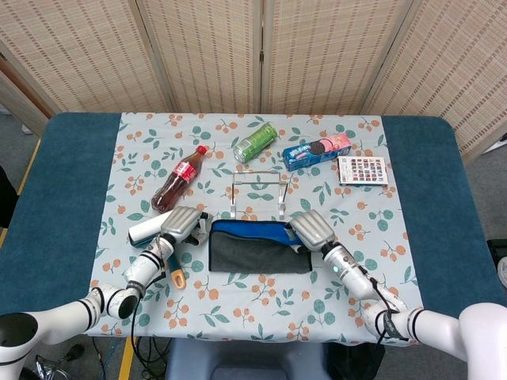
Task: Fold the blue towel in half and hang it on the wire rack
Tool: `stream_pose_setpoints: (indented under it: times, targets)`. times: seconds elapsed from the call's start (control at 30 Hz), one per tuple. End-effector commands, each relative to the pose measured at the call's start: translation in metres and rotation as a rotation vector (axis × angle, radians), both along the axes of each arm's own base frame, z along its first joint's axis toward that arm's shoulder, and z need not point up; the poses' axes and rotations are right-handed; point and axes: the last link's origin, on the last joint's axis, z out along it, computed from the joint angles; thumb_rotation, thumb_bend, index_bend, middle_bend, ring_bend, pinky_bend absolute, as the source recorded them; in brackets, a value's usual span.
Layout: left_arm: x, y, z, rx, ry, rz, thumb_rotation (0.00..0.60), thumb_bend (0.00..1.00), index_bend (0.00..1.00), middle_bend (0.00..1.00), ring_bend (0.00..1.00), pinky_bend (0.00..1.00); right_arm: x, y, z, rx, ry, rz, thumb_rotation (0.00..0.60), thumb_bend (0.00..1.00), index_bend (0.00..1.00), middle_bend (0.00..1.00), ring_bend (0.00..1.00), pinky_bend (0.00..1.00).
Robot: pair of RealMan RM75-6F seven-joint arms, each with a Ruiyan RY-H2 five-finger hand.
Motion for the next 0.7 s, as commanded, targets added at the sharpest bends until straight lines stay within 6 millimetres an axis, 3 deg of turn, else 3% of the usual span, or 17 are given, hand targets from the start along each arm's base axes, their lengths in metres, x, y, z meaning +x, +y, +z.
stream_pose_setpoints:
  times: [0.03, 0.3, 0.53, 0.7]
  targets:
    - [-0.001, 0.002, -0.001, 0.008, 0.010, 0.005, 0.600, 0.36, 0.49, 1.00, 0.91, 1.00, 0.001, -0.003, -0.002, -0.002, 0.000, -0.006, 0.600, 0.36, 0.65, 0.91, 0.87, 0.96]
    - [-0.002, 0.006, 0.001, 0.043, 0.018, 0.014, 0.600, 0.36, 0.46, 0.99, 0.90, 1.00, 0.002, -0.012, -0.006, -0.019, 0.007, -0.015, 0.600, 0.34, 0.61, 0.91, 0.87, 0.96]
    - [-0.003, 0.005, 0.004, 0.095, 0.014, 0.012, 0.600, 0.35, 0.36, 0.91, 0.84, 1.00, 0.003, -0.015, -0.008, -0.032, 0.013, -0.019, 0.600, 0.18, 0.44, 0.91, 0.87, 0.96]
    - [-0.002, 0.004, 0.007, 0.122, 0.002, 0.014, 0.600, 0.31, 0.30, 0.86, 0.80, 1.00, 0.004, -0.018, -0.007, -0.049, 0.014, -0.018, 0.600, 0.10, 0.41, 0.91, 0.87, 0.96]
